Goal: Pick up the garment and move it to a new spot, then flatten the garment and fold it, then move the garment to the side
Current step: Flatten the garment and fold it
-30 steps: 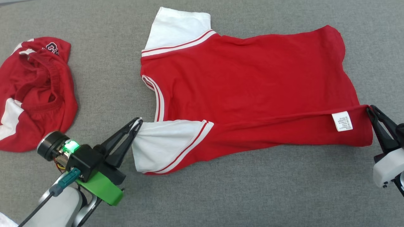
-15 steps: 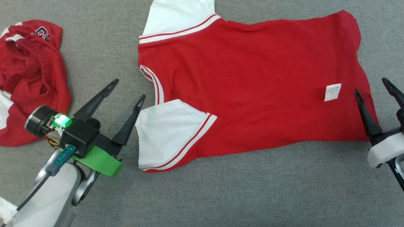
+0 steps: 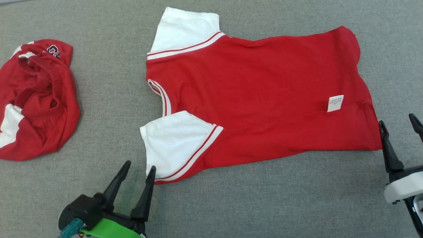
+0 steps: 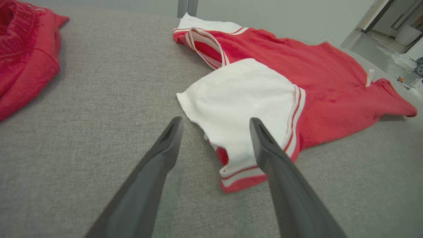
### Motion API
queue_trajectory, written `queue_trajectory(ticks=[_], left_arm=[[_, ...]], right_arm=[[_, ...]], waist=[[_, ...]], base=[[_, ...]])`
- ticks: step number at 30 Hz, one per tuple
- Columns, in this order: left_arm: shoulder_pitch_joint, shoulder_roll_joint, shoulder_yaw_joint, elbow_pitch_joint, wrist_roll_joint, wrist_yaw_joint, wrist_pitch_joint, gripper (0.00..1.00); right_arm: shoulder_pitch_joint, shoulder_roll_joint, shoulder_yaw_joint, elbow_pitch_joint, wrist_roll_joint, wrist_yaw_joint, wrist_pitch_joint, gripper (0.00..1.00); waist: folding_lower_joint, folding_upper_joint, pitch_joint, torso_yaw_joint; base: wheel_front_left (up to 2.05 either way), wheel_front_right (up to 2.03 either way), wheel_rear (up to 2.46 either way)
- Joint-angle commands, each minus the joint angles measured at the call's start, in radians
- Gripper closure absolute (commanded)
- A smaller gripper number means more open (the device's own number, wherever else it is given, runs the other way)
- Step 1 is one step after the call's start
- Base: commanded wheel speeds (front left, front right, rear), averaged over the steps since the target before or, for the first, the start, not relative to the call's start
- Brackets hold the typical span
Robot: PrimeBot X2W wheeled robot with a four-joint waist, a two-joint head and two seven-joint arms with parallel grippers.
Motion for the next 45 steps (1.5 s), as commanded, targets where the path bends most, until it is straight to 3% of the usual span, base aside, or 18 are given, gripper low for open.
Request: queue_trajectory(ticks=[1,7,14,15,16,17,28,29,30,31,36,45], left_arm=[[0.014,-0.004,-0.009,0.023,-0.009,-0.011,0.0,0.0],[-0.017,0.007,-0.059,0.112,-0.035,-0.034,0.067,0.0],[-0.065,0.007,-0.079,0.163,-0.047,-0.047,0.061,0.0],[-0.069,0.006,-0.082,0.164,-0.047,-0.048,0.06,0.14],[-0.075,0.009,-0.088,0.163,-0.046,-0.051,0.056,0.61],[-0.077,0.01,-0.096,0.164,-0.054,-0.051,0.055,1.0],[-0.098,0.072,-0.142,0.136,-0.065,-0.058,0.054,1.0],[-0.101,0.075,-0.148,0.136,-0.063,-0.058,0.054,1.0],[-0.104,0.078,-0.153,0.136,-0.062,-0.059,0.054,1.0],[-0.109,0.084,-0.157,0.136,-0.06,-0.059,0.054,1.0],[-0.112,0.107,-0.174,0.13,-0.068,-0.059,0.054,1.0],[-0.029,0.172,-0.197,0.068,-0.1,-0.044,0.115,1.0]], right_arm=[[0.006,0.007,0.0,0.002,0.002,-0.002,-0.007,0.0],[-0.012,0.016,0.018,0.004,0.007,-0.002,-0.011,0.0],[-0.013,0.024,0.014,0.019,0.028,-0.002,-0.013,0.0],[-0.013,0.026,0.017,0.026,0.033,-0.002,-0.013,0.0],[-0.015,0.027,0.023,0.037,0.043,-0.002,-0.013,0.0],[-0.019,0.027,0.032,0.051,0.056,-0.002,-0.013,0.0],[-0.133,0.004,0.177,0.288,0.26,-0.002,0.024,0.0],[-0.144,0.001,0.199,0.311,0.279,-0.002,0.029,0.35],[-0.149,-0.005,0.214,0.328,0.287,-0.002,0.028,0.85],[-0.151,-0.013,0.23,0.344,0.297,-0.002,0.026,1.0],[-0.118,-0.059,0.259,0.355,0.352,-0.003,0.009,1.0],[0.008,-0.123,0.269,0.227,0.416,-0.003,0.027,1.0]], waist=[[0.0,0.0,-0.009,-0.002],[0.0,0.0,-0.007,-0.018],[0.0,0.0,0.007,-0.029],[0.0,0.0,0.009,-0.029],[0.0,0.0,0.011,-0.03],[0.0,0.0,0.012,-0.031],[0.0,0.0,0.013,-0.012],[0.0,0.0,0.013,-0.008],[0.0,0.0,0.012,-0.004],[0.0,0.0,0.011,0.001],[0.0,0.0,0.0,0.008],[0.0,0.0,-0.026,-0.011]], base=[[0.0,0.0,0.0],[0.0,0.0,0.0],[0.0,0.0,0.0],[0.0,0.0,0.0],[0.0,0.0,0.0],[0.0,0.0,0.0],[0.0,0.0,0.0],[0.0,0.0,0.0],[0.0,0.0,0.0],[0.0,0.0,0.0],[0.0,0.0,0.0],[0.0,0.0,0.0]])
